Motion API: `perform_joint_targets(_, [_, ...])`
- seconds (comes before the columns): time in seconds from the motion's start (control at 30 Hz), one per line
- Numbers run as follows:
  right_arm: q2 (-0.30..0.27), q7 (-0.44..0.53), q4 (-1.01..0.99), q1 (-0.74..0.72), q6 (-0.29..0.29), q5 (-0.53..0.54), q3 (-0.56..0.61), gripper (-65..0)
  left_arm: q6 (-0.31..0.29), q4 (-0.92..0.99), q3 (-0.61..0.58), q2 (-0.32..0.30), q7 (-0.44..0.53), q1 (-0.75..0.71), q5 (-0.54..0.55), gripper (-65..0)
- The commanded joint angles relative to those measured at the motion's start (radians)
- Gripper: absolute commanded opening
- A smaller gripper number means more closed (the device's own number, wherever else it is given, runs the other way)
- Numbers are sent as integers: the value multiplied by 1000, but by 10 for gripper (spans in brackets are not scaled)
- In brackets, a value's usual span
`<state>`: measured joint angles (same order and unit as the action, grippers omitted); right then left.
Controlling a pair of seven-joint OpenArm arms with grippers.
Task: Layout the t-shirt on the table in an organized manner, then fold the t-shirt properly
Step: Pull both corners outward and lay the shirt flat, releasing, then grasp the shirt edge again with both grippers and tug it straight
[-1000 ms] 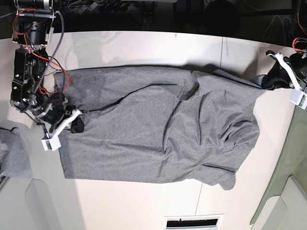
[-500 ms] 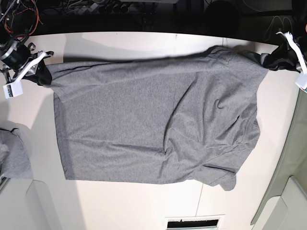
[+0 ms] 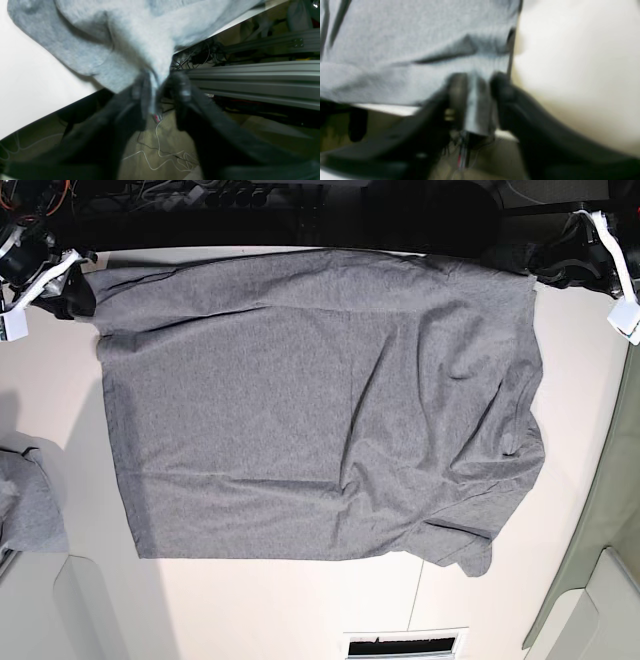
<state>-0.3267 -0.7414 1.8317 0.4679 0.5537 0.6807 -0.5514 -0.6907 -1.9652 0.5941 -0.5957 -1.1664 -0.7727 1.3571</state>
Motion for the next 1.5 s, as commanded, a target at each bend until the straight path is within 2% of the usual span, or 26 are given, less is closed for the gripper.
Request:
perform_joint_targets(0.0, [-12,47,16,-13,-2,15,-8,-373,-7,-13,10,-14,19,-6,23,-408])
perform_joint_targets(0.1, [0,86,16,-67,-7,10,-8,-370,-7,-13,10,-14,35,3,-1,-404])
perform_joint_targets(0.2, [18,91,10,-162,-9,-43,-7,-370,-7,-13,18,-14,56,40,-22,-404])
perform_joint_targets(0.33, [54,107,-70,-293,-34,-87,-4,-373,-7,-13,62,-14,199,132,-132,-404])
perform_joint_targets(0.37, [61,118,-109,-322,-34,-87,1,-391,-7,-12,68,-14,245,162,-169,-404])
perform_joint_targets(0.4, [64,121,-154,-351,-34,-87,10,-436,-7,-12,68,-14,295,193,-198,-404])
perform_joint_targets(0.5, [64,121,-310,-433,-34,-87,67,-650,-7,-2,35,-14,395,285,-309,-404])
perform_joint_targets(0.57, [64,135,-422,-489,-31,-96,121,-650,-7,39,-27,-14,423,352,-398,-404])
perform_joint_targets(0.67, [64,177,-571,-560,-2,-119,214,-650,-7,163,-168,-14,430,433,-458,-404])
perform_joint_targets(0.73, [64,198,-643,-604,1,-167,275,-650,-7,248,-271,-14,419,467,-459,-405])
perform_joint_targets(0.9, [63,238,-744,-682,0,-309,374,-650,-7,322,-468,-14,293,448,-455,-414])
perform_joint_targets(0.97, [63,245,-748,-687,-5,-322,383,-650,-7,317,-492,-13,307,393,-455,-437])
perform_joint_targets(1.1, [59,245,-749,-686,-8,-339,382,-650,-7,318,-493,11,339,295,-456,-440])
perform_joint_targets(1.47, [55,240,-749,-674,-27,-359,381,-650,-7,316,-485,159,335,210,-412,-440])
